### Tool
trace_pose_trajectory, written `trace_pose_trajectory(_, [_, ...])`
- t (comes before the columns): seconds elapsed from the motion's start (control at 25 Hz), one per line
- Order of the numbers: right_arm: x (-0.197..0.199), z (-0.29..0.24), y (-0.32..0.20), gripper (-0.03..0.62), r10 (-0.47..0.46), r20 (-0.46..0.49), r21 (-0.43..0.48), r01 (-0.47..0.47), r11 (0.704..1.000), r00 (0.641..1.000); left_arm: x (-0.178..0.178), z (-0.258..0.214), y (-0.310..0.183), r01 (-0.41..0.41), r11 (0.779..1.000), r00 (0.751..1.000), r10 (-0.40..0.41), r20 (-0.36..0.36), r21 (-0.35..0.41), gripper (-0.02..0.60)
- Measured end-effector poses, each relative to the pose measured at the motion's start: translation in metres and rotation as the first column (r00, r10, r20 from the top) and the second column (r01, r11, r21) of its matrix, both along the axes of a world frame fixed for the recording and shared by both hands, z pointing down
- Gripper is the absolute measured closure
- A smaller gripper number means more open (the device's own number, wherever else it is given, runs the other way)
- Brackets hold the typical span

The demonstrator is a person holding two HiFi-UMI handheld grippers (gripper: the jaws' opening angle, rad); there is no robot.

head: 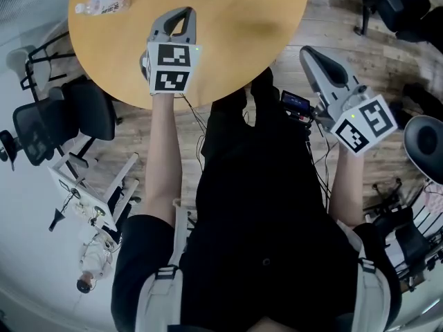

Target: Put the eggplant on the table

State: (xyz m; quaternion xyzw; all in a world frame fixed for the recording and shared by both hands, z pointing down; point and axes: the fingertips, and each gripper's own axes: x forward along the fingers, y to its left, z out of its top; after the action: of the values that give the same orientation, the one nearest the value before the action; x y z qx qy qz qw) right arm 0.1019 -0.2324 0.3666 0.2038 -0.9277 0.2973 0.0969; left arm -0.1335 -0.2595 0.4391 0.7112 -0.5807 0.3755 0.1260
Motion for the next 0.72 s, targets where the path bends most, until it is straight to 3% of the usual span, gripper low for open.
trace_pose_trajectory(0.12, [0.000, 0.009, 0.001, 0.576, 0.005, -0.004, -0.007, -0.005, 1.000, 1.000, 0.021, -0.003, 0.018, -0.006, 1.000, 0.995, 0.008, -0.103, 0.019, 0.571])
trace_pose_trajectory(0.28, [0.006, 0.014, 0.000, 0.576, 0.015, -0.007, -0.013, -0.015, 1.000, 1.000, 0.053, -0.017, 0.033, -0.017, 0.999, 0.969, 0.028, -0.245, 0.046, 0.571])
trace_pose_trajectory(0.48, [0.008, 0.018, 0.006, 0.576, 0.002, -0.016, 0.006, -0.002, 1.000, 1.000, 0.089, -0.038, 0.055, 0.012, 0.994, 0.884, 0.040, -0.466, 0.109, 0.571])
trace_pose_trajectory(0.52, [0.010, 0.017, 0.008, 0.576, -0.006, -0.015, 0.011, 0.006, 1.000, 1.000, 0.097, -0.040, 0.062, 0.016, 0.993, 0.880, 0.043, -0.473, 0.120, 0.571])
trace_pose_trajectory(0.6, [0.010, 0.016, 0.021, 0.577, -0.035, -0.013, 0.023, 0.035, 0.999, 0.999, 0.110, -0.041, 0.087, 0.010, 0.991, 0.896, 0.050, -0.442, 0.132, 0.571])
trace_pose_trajectory(0.72, [-0.021, 0.007, 0.075, 0.576, -0.093, -0.021, 0.045, 0.093, 0.995, 0.995, 0.105, -0.054, 0.158, 0.019, 0.984, 0.899, 0.060, -0.433, 0.175, 0.571])
